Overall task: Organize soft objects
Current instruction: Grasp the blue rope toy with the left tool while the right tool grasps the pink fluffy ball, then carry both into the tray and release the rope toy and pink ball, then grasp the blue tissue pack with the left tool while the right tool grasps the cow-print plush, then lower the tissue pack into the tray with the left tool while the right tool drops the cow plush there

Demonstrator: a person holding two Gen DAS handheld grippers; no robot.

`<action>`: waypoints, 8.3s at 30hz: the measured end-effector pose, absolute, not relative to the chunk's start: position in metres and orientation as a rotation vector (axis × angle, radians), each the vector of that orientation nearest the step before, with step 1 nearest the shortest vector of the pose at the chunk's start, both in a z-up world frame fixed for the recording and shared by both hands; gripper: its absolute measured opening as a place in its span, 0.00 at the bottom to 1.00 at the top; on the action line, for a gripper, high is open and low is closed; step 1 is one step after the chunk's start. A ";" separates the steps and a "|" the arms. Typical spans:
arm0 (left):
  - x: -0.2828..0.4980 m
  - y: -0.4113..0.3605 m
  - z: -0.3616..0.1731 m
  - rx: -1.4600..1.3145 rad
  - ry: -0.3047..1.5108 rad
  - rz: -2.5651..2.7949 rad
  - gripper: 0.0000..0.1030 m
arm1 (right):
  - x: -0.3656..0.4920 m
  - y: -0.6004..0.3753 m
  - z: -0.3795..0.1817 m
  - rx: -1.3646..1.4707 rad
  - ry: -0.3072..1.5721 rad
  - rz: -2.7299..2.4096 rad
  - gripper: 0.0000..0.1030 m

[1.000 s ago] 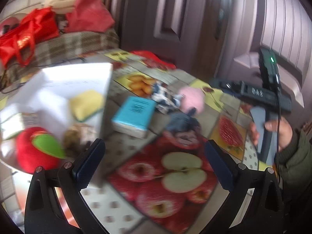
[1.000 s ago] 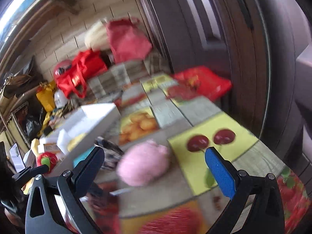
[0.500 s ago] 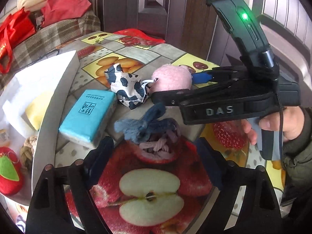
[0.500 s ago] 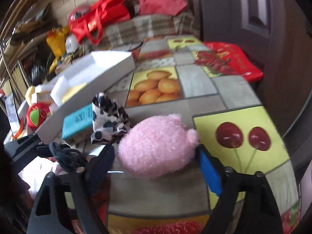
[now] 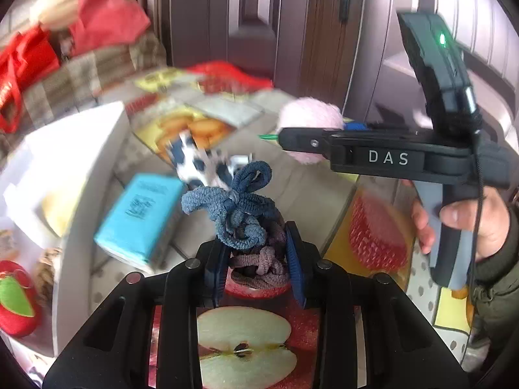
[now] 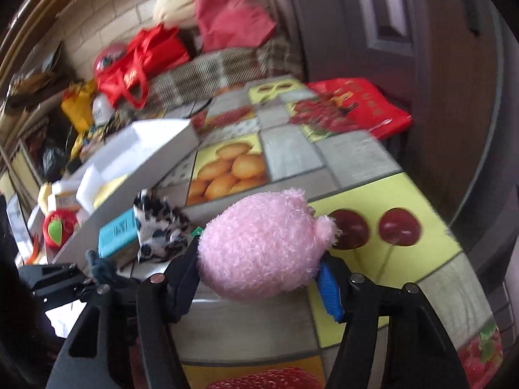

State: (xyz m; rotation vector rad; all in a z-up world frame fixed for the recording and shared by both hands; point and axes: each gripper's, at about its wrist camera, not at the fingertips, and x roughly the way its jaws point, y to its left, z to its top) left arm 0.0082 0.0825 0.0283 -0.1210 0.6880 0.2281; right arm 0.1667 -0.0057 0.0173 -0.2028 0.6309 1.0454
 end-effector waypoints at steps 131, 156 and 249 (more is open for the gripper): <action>-0.173 0.249 0.062 -0.163 0.203 0.928 1.00 | -0.030 0.135 0.032 -0.372 0.096 1.213 1.00; -0.070 0.126 0.052 0.035 0.491 0.538 1.00 | 0.113 0.086 0.012 -0.242 0.638 1.145 0.71; -0.075 0.114 0.058 -0.043 0.376 0.580 0.48 | 0.106 -0.035 0.041 0.043 0.435 1.087 0.28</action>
